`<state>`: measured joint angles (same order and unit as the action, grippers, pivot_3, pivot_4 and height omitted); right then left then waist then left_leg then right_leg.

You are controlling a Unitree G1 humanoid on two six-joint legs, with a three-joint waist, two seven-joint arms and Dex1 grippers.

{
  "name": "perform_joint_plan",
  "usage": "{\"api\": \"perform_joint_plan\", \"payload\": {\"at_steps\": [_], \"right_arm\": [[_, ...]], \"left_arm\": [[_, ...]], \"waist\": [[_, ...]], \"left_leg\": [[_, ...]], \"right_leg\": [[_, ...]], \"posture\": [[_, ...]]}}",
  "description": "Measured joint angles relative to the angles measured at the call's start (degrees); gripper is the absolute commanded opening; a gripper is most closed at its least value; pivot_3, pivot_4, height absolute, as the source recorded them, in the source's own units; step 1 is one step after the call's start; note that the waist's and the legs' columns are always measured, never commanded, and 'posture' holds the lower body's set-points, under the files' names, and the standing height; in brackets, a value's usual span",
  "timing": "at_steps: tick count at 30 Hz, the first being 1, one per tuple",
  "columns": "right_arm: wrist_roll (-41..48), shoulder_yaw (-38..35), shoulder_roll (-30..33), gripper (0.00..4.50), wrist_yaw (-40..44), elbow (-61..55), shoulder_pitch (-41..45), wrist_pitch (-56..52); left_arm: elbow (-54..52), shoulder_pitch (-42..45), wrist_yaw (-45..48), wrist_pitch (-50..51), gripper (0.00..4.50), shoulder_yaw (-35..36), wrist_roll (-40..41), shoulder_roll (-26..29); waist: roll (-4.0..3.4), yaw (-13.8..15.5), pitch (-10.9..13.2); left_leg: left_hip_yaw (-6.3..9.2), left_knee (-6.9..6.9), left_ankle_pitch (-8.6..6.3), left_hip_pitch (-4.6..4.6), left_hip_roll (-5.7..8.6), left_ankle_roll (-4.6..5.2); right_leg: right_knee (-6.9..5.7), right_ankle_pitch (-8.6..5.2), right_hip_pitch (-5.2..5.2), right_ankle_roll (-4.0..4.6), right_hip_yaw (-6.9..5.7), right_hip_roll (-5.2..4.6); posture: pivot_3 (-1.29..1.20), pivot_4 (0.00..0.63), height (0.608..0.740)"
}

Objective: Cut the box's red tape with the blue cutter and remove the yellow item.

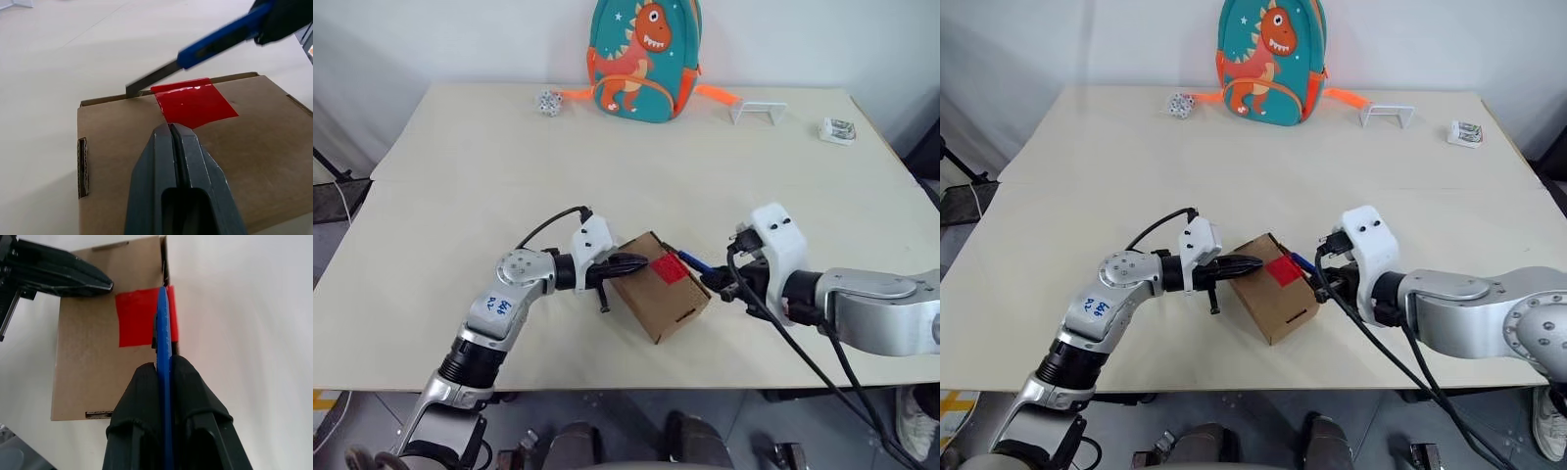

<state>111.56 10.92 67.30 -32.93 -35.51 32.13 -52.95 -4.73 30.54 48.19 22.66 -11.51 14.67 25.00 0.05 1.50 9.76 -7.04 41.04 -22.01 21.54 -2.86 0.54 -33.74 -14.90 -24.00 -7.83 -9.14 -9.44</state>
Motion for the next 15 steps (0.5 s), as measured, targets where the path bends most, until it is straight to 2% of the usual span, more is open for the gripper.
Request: {"api": "perform_joint_plan", "payload": {"at_steps": [15], "right_arm": [[0.0, 0.3, -0.6, 0.08, -0.7, 0.6, -0.9, -0.9]], "left_arm": [[-1.0, -0.6, 0.0, -0.1, 0.0, 0.0, -0.6, 0.1]], "waist": [[0.0, 0.0, 0.0]], "left_leg": [[0.0, 0.0, 0.0, 0.0, 0.0, 0.0]], "right_leg": [[0.0, 0.0, 0.0, 0.0, 0.0, 0.0]], "posture": [[0.0, 0.15, 0.74]]}}
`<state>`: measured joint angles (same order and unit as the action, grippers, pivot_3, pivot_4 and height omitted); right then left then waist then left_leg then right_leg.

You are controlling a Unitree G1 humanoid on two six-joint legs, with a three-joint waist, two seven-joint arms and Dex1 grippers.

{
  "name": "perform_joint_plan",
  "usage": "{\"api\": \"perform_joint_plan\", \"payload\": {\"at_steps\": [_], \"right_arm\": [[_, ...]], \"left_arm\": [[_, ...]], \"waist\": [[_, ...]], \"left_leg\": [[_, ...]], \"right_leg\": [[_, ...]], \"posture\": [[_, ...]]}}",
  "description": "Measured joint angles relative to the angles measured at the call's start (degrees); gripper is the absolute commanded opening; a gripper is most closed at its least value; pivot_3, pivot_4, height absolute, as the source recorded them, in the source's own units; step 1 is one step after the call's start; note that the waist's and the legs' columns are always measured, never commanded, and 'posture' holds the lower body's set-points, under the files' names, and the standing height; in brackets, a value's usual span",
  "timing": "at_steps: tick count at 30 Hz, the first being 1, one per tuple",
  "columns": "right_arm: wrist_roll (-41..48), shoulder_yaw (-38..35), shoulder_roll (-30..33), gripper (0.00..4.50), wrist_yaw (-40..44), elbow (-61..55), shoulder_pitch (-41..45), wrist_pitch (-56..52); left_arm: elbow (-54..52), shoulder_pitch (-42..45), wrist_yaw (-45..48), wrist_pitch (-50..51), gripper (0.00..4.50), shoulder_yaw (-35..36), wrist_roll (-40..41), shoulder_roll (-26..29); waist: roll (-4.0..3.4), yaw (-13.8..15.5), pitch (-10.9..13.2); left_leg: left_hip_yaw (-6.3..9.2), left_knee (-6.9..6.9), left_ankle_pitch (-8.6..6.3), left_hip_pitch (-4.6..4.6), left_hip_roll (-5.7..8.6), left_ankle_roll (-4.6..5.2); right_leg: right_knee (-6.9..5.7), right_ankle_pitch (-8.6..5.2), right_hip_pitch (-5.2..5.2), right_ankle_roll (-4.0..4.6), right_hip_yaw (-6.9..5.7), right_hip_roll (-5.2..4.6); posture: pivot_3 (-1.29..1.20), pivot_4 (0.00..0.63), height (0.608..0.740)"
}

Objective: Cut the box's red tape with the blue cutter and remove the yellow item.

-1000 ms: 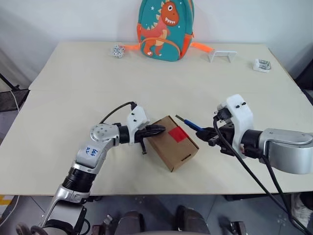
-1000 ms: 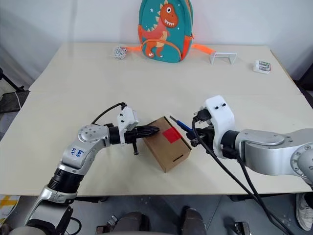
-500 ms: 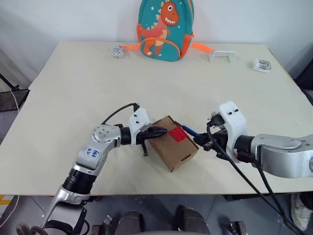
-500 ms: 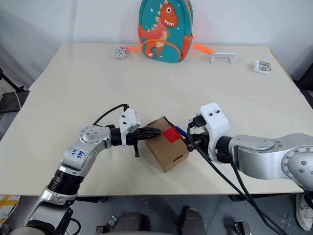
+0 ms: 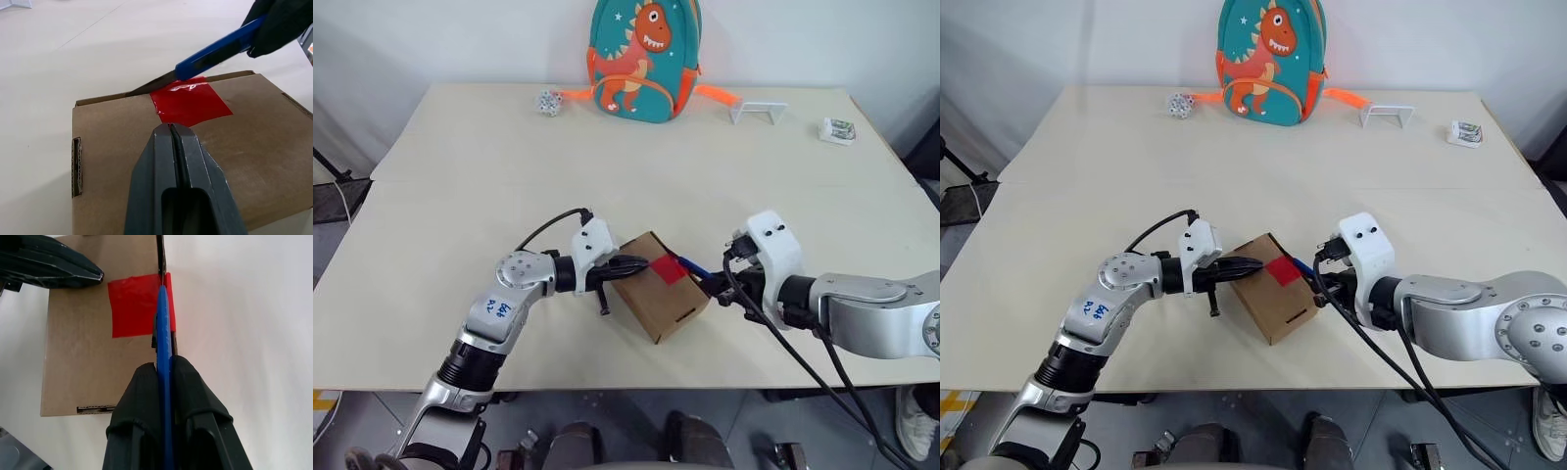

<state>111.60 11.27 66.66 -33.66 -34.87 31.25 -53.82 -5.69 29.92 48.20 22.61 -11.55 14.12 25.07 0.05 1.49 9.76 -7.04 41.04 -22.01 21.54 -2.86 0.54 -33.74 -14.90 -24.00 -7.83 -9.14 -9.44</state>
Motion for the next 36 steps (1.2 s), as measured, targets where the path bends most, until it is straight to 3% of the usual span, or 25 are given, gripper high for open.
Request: {"api": "perform_joint_plan", "payload": {"at_steps": [20, 36], "right_arm": [[0.4, 0.1, 7.4, 0.08, 7.7, 0.6, -1.6, -0.4], [0.5, 6.2, 3.0, 0.08, 6.7, 6.4, 8.3, -6.3]], "left_arm": [[-0.6, -1.2, -1.5, -0.1, 0.0, -0.2, -0.1, -0.9], [-0.5, -1.5, -1.8, -0.7, 0.0, -0.8, -0.2, -1.5]], "waist": [[-0.01, 0.1, 0.0], [-0.02, 0.0, 0.0]], "left_leg": [[0.03, 0.01, 0.0, -0.04, 0.0, 0.0], [0.03, 0.03, 0.0, -0.08, -0.01, 0.0]], "right_leg": [[0.01, 0.0, 0.04, 0.0, 0.01, 0.0], [-0.01, 0.0, 0.07, 0.0, 0.0, -0.01]], "posture": [[0.0, 0.15, 0.74], [0.0, 0.15, 0.74]]}}
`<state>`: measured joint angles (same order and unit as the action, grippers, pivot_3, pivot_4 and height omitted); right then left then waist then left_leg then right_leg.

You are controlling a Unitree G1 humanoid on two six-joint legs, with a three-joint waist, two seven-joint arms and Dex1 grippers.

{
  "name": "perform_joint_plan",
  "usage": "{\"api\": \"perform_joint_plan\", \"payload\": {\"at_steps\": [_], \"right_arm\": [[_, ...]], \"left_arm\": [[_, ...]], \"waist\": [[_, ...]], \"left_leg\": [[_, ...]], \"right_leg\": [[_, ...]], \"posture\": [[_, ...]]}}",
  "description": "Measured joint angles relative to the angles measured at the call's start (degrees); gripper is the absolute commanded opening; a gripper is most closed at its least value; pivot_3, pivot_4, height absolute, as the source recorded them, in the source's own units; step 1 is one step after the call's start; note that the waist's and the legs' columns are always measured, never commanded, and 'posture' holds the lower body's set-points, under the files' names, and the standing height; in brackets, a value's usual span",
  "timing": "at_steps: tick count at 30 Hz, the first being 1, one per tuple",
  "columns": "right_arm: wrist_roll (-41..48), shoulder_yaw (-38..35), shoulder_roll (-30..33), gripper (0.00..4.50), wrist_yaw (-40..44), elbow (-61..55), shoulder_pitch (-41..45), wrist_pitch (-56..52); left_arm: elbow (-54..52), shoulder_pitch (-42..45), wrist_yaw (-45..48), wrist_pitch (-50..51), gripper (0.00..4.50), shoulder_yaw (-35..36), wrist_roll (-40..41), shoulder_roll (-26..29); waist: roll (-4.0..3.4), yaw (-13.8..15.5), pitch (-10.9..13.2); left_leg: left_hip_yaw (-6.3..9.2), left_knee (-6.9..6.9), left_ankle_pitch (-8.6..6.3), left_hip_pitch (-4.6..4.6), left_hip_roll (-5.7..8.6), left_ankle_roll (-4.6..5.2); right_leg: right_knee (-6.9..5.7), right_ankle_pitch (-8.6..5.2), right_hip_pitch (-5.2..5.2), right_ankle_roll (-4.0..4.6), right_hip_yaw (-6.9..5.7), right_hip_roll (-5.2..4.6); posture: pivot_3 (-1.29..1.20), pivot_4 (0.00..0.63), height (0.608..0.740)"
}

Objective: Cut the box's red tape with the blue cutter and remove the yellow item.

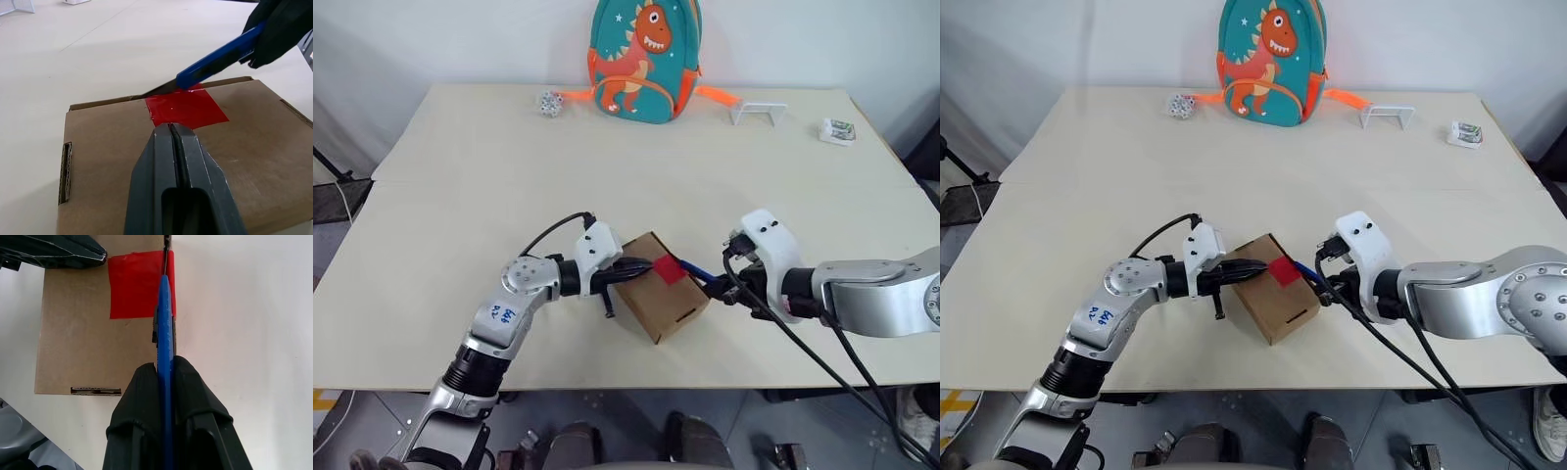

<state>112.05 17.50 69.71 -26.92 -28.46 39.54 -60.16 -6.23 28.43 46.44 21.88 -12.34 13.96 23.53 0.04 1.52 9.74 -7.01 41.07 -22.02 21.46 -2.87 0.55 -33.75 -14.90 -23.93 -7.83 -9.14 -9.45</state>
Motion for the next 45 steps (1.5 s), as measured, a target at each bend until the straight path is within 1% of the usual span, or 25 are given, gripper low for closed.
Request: {"api": "perform_joint_plan", "payload": {"at_steps": [3, 10, 13, 29, 34, 37, 42, 45], "right_arm": [[-0.1, -0.1, 0.4, 0.08, 1.2, 0.2, -0.2, -0.1], [-0.1, -0.6, 5.6, 0.08, 6.7, -0.4, -1.0, -1.2], [-0.1, -1.8, 7.6, 0.08, 8.6, -1.2, -2.7, -0.8], [0.0, -7.2, 17.3, 0.08, 13.1, -7.3, -13.1, 6.5], [0.0, -9.8, 17.8, 0.08, 14.0, -6.8, -12.5, 6.6], [0.0, -10.1, 17.7, 0.08, 14.7, -6.7, -11.6, 6.6], [0.0, -12.0, 16.4, 0.08, 16.1, -4.7, -9.0, 6.4], [-0.9, -15.2, 16.7, 0.08, 17.9, -4.2, -9.7, 5.0]], "left_arm": [[-0.1, -0.2, 0.0, 0.0, 0.0, 0.0, 0.0, 0.0], [-0.5, -0.7, -0.2, -0.1, 0.0, 0.0, 0.0, 0.0], [-0.8, -0.8, -0.4, -0.1, 0.0, 0.0, 0.0, 0.0], [-0.6, -0.4, -0.5, 0.7, 0.0, -0.2, -0.1, -0.4], [-0.5, -0.1, -0.5, 0.7, 0.0, -0.4, -0.1, -0.4], [-0.5, -0.1, -0.4, 0.7, 0.0, -0.4, -0.1, -0.4], [-0.1, 0.0, 0.0, -0.1, 0.0, -0.3, -0.1, -0.2], [0.2, 0.2, 0.7, -0.8, 0.0, -0.3, -0.1, 0.3]], "waist": [[0.0, 0.0, 0.0], [-0.01, 0.0, 0.0], [0.0, 0.0, 0.0], [0.0, 0.1, 0.0], [0.0, 0.1, 0.0], [0.0, 0.0, 0.0], [0.0, 0.0, 0.0], [-0.01, 0.0, 0.0]], "left_leg": [[0.0, 0.0, 0.0, 0.0, 0.0, 0.0], [0.01, -0.01, 0.0, -0.01, -0.01, 0.01], [0.01, -0.01, -0.01, -0.01, -0.01, 0.01], [0.04, 0.0, -0.01, -0.02, -0.01, 0.02], [0.05, 0.01, -0.01, -0.02, -0.01, 0.02], [0.05, 0.01, -0.01, -0.02, -0.01, 0.02], [0.05, 0.01, -0.01, -0.02, -0.01, 0.02], [0.04, -0.02, -0.01, -0.02, -0.01, 0.02]], "right_leg": [[0.0, 0.0, 0.0, 0.0, 0.0, 0.0], [0.01, 0.0, 0.0, 0.0, 0.0, 0.0], [0.02, 0.0, 0.01, 0.0, 0.0, 0.0], [0.04, 0.0, 0.03, 0.0, 0.0, -0.01], [0.04, 0.0, 0.03, 0.0, 0.0, -0.01], [0.05, 0.0, 0.03, 0.0, 0.02, -0.01], [0.05, 0.0, 0.04, 0.0, 0.0, -0.01], [0.06, 0.0, 0.03, 0.0, 0.0, -0.01]], "posture": [[0.0, 0.15, 0.74], [0.0, 0.15, 0.74], [0.0, 0.15, 0.74], [0.0, 0.15, 0.74], [0.0, 0.15, 0.74], [0.0, 0.15, 0.74], [0.0, 0.15, 0.74], [0.0, 0.15, 0.74]]}}
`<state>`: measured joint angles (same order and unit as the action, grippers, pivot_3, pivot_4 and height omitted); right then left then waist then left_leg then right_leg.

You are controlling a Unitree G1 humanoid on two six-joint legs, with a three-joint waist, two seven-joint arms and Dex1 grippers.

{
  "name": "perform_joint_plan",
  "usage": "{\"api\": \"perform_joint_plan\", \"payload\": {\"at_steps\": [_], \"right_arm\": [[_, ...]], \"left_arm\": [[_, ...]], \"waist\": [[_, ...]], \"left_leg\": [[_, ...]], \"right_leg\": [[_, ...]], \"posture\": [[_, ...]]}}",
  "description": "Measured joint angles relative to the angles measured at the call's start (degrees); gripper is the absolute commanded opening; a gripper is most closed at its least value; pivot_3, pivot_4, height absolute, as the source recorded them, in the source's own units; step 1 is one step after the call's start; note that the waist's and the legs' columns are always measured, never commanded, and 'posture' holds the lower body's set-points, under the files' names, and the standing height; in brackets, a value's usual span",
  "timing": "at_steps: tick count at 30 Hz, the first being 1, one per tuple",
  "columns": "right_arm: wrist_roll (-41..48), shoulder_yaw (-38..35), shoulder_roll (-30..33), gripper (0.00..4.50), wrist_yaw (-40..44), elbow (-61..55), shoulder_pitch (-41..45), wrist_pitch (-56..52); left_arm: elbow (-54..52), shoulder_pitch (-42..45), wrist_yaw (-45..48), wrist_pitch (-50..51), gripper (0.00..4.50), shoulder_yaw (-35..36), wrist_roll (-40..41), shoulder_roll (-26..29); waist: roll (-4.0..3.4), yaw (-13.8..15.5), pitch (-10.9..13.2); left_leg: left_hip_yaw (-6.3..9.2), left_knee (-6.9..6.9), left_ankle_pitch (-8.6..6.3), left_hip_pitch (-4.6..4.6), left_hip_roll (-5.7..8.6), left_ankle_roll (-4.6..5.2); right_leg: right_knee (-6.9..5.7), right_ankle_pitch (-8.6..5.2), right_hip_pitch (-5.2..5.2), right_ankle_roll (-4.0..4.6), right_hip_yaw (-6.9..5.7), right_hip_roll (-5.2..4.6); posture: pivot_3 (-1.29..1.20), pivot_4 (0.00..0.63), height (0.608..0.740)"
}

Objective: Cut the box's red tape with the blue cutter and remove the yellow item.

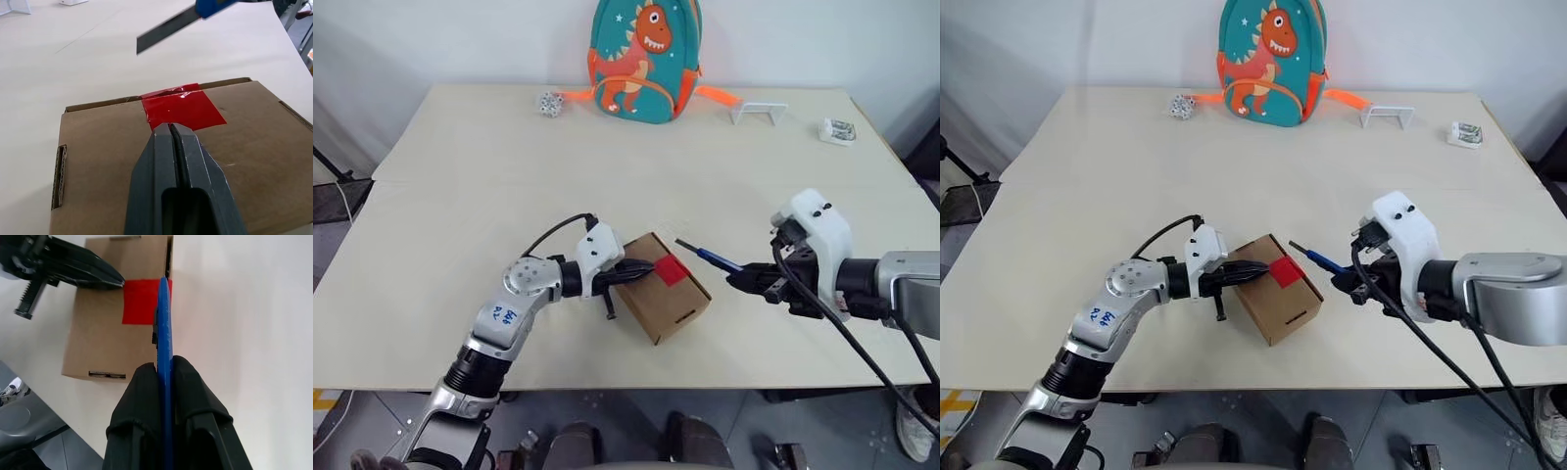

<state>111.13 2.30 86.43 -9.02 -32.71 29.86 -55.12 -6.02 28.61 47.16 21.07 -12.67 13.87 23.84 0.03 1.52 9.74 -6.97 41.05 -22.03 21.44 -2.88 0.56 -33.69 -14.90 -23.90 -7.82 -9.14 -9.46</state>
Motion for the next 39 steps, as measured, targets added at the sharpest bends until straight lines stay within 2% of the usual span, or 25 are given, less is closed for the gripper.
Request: {"api": "perform_joint_plan", "payload": {"at_steps": [3, 6, 10, 14, 18, 21, 28, 34, 35, 39], "right_arm": [[-8.0, -6.4, -2.1, 0.08, 2.4, 2.2, -4.7, 0.8], [-20.5, -12.8, -8.8, 0.08, 5.4, 7.3, -13.1, 4.0], [-34.1, -16.8, -16.4, 0.08, 9.0, 12.9, -20.2, 8.9], [-48.7, -16.9, -21.5, 0.08, 15.9, 19.7, -25.4, 14.6], [-68.5, -11.4, -25.1, 0.08, 22.9, 30.0, -25.9, 28.1], [-77.5, -8.8, -28.6, 0.08, 26.2, 36.2, -25.1, 33.4], [-82.4, -9.9, -33.3, 2.41, 33.0, 43.0, -21.7, 33.4], [-82.5, -16.4, -33.3, 4.36, 38.8, 41.2, -25.7, 32.5], [-81.9, -18.2, -33.3, 4.47, 40.4, 40.6, -26.7, 32.4], [-76.4, -26.1, -32.7, 4.47, 49.9, 36.2, -30.0, 31.3]], "left_arm": [[0.4, 0.2, 0.9, -0.7, 0.0, 0.0, 0.0, 0.8], [1.1, 0.4, 1.6, -1.3, 0.0, 0.1, 0.0, 1.3], [2.1, 1.0, 2.4, -1.9, 0.0, 0.3, 0.0, 1.4], [3.0, 1.5, 2.9, -2.4, 0.0, 0.3, 0.0, 1.5], [4.3, 2.2, 3.2, -2.8, 0.0, 0.3, -0.1, 1.6], [4.6, 2.4, 3.4, -3.1, 0.0, 0.4, -0.2, 1.7], [5.8, 3.4, 3.6, -3.7, 0.0, 0.3, -0.7, 1.8], [5.7, 3.5, 3.4, -3.4, 0.0, 0.4, -0.7, 1.8], [5.6, 3.5, 3.3, -3.3, 0.0, 0.4, -0.7, 1.9], [4.5, 3.1, 2.9, -2.4, 0.0, 0.6, -0.8, 2.5]], "waist": [[0.07, 0.0, 0.0], [0.13, 0.1, -0.1], [0.11, 0.1, -0.1], [0.04, 0.0, -0.1], [0.01, -0.3, -0.1], [-0.07, -0.3, -0.1], [-0.19, -0.3, -0.1], [-0.21, -0.1, -0.1], [-0.21, -0.1, -0.1], [-0.24, -0.1, -0.1]], "left_leg": [[-0.03, 0.02, 0.0, -0.02, 0.01, 0.0], [-0.04, 0.03, -0.01, -0.12, 0.04, 0.03], [-0.05, -0.02, 0.0, -0.19, 0.04, 0.02], [-0.14, 0.0, 0.01, -0.21, 0.07, 0.04], [-0.16, -0.01, 0.02, -0.34, 0.07, 0.03], [-0.15, -0.02, 0.04, -0.34, 0.06, 0.0], [-0.13, -0.01, 0.06, -0.36, 0.06, 0.0], [-0.11, -0.02, 0.06, -0.35, 0.07, 0.0], [-0.11, -0.02, 0.06, -0.35, 0.07, 0.0], [-0.1, -0.03, 0.06, -0.37, 0.07, 0.0]], "right_leg": [[0.03, 0.0, 0.07, 0.0, 0.0, 0.0], [0.05, 0.01, 0.2, -0.02, 0.01, 0.0], [-0.02, 0.01, 0.2, -0.02, -0.01, 0.01], [-0.01, 0.02, 0.21, -0.04, 0.07, 0.01], [-0.04, 0.02, 0.27, -0.05, 0.09, 0.01], [-0.06, 0.02, 0.27, -0.05, 0.09, 0.01], [-0.07, 0.02, 0.31, -0.05, 0.07, 0.03], [-0.05, 0.02, 0.31, -0.05, 0.06, 0.03], [-0.05, 0.02, 0.31, -0.05, 0.06, 0.03], [-0.06, 0.02, 0.31, -0.05, 0.07, 0.03]], "posture": [[0.0, 0.15, 0.74], [0.0, 0.15, 0.74], [0.0, 0.15, 0.74], [0.0, 0.15, 0.74], [0.0, 0.15, 0.74], [0.0, 0.15, 0.74], [0.0, 0.15, 0.74], [0.0, 0.15, 0.74], [0.0, 0.15, 0.74], [0.0, 0.15, 0.74]]}}
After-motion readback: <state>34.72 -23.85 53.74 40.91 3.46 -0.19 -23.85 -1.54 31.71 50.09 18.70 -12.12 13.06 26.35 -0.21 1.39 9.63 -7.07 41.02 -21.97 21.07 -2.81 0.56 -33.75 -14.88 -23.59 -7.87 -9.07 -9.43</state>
